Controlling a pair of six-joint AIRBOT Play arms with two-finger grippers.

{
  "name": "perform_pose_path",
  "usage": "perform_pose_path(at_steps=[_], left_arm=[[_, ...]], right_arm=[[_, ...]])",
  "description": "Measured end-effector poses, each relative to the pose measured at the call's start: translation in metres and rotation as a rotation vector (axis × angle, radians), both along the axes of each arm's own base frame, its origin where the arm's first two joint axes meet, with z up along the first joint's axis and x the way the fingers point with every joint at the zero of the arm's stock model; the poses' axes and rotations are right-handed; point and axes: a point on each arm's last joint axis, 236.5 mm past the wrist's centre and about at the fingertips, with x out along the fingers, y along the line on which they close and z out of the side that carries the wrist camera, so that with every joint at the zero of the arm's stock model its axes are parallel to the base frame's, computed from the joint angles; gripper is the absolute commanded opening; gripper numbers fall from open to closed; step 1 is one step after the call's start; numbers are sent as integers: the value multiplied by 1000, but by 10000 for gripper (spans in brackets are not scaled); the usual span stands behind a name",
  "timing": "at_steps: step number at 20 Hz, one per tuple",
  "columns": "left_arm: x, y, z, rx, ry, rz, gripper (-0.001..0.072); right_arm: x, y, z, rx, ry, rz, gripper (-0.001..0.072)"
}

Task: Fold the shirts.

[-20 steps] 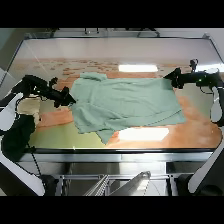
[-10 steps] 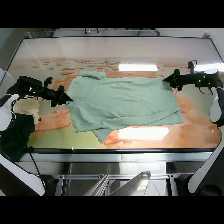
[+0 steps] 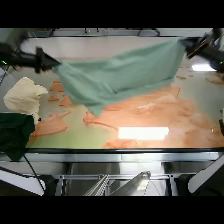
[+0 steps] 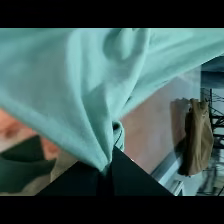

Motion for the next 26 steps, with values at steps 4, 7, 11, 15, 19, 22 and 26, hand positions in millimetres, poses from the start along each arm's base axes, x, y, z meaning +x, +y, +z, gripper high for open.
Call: perform_pose_path(at_steps=[4, 7, 11, 15, 19, 22, 26], left_arm=[[-79, -25, 176, 98, -437, -77, 19], [-162, -40, 249, 209, -697, -59, 24], [-236, -29, 284, 357, -877, 98, 24], [-229, -1, 255, 388, -800, 209, 24], [-168, 8, 172, 279, -576, 132, 24], [-110, 3, 83, 208, -402, 66, 24], [-41, -1, -55, 159, -151, 52, 26]], right_arm=[[-139, 34, 155, -128, -484, 114, 19], [-233, 77, 209, -370, -726, 102, 19], [-288, 107, 230, -746, -839, -122, 18], [-256, 74, 208, -938, -656, -359, 19], [-180, 39, 115, -919, -358, -354, 20], [-105, 14, 11, -891, -151, -365, 19], [-23, -15, -117, -858, 75, -422, 373]])
